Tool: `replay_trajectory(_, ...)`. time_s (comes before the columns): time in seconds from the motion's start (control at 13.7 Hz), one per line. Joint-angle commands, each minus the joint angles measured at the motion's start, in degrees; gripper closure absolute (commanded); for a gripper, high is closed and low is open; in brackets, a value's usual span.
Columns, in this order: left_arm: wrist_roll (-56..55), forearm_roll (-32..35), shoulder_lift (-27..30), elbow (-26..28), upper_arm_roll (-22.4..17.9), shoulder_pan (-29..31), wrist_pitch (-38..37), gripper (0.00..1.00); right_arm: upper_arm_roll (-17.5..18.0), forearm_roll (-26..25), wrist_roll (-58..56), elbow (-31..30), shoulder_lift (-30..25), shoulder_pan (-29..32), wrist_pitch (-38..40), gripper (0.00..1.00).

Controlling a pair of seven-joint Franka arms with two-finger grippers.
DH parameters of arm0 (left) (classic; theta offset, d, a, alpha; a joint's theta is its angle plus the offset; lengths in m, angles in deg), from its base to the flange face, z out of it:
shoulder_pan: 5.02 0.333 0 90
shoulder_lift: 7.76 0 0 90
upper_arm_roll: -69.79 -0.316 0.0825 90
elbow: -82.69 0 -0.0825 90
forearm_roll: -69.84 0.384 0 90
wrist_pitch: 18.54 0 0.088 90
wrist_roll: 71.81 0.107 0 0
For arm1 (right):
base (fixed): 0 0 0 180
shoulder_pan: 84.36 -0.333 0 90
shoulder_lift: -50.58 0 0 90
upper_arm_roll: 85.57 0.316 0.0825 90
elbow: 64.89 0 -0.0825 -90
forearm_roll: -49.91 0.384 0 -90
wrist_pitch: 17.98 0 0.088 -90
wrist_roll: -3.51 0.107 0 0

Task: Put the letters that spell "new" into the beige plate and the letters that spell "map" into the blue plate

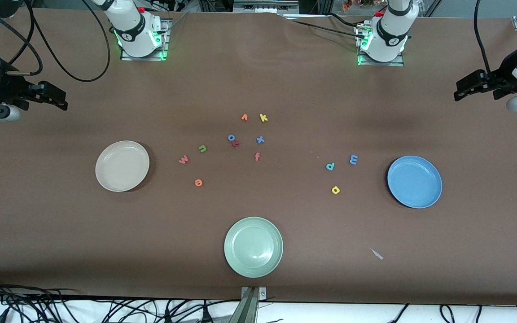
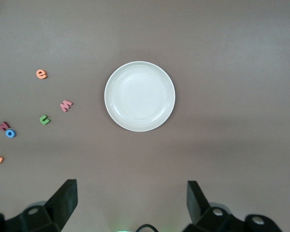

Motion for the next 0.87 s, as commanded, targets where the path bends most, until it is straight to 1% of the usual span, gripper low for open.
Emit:
replay_trajectory(0.0,-0.19,-1.49,-0.70,-1.66,-0.22,0.17,-0.83,0.00,-0.16,0.99,-0.19,-0.15,-0.29,0.25,-0.06,0.00)
replay_trajectory(0.8,-0.19,-1.49,-0.70,-1.66,-0.31,0.17,-0.83,0.00,-0.24,0.99,-0.81,-0.07,-0.29,0.25,-0.06,0.00)
